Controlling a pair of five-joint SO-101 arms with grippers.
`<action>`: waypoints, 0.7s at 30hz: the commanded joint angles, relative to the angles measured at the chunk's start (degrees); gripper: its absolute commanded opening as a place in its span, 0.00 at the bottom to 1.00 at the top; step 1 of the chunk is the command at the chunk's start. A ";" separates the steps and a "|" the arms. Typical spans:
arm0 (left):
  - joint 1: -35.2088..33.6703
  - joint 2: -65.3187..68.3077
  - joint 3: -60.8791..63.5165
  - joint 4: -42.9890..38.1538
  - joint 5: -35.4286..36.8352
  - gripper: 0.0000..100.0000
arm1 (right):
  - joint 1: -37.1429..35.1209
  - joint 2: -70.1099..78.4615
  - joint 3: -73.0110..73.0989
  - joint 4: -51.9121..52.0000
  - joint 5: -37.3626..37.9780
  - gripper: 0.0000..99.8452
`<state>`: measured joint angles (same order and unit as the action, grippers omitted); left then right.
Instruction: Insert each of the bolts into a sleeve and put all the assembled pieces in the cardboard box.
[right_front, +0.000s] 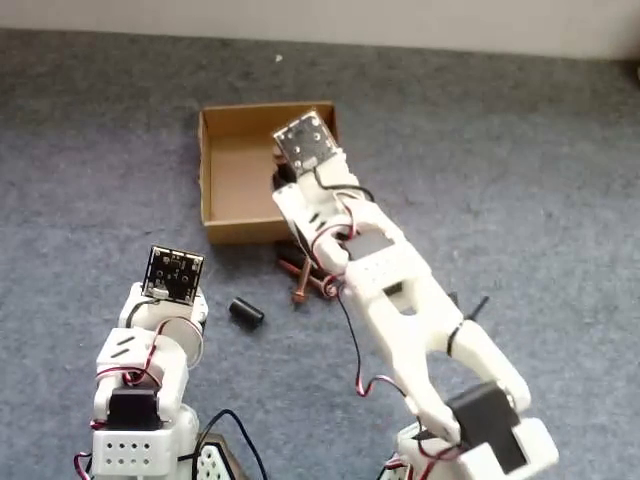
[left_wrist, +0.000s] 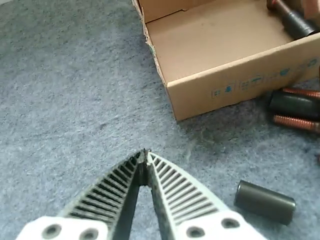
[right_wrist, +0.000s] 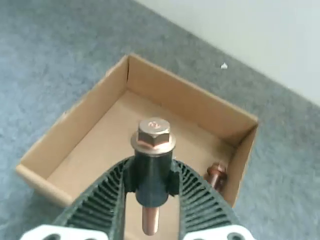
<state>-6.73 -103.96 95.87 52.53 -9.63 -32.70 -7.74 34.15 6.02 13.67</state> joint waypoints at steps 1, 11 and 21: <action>-0.57 -0.31 0.48 -1.14 -0.62 0.01 | -0.75 1.98 -5.67 -6.29 0.09 0.01; -0.57 -0.31 0.48 -1.14 -0.62 0.01 | -0.66 15.52 -6.29 -15.34 0.09 0.01; -0.57 -0.31 0.48 -1.14 -0.62 0.01 | -0.66 17.89 -6.37 -7.08 0.18 0.01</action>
<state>-6.73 -103.96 95.87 52.53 -9.63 -32.88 12.22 31.16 -3.91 13.58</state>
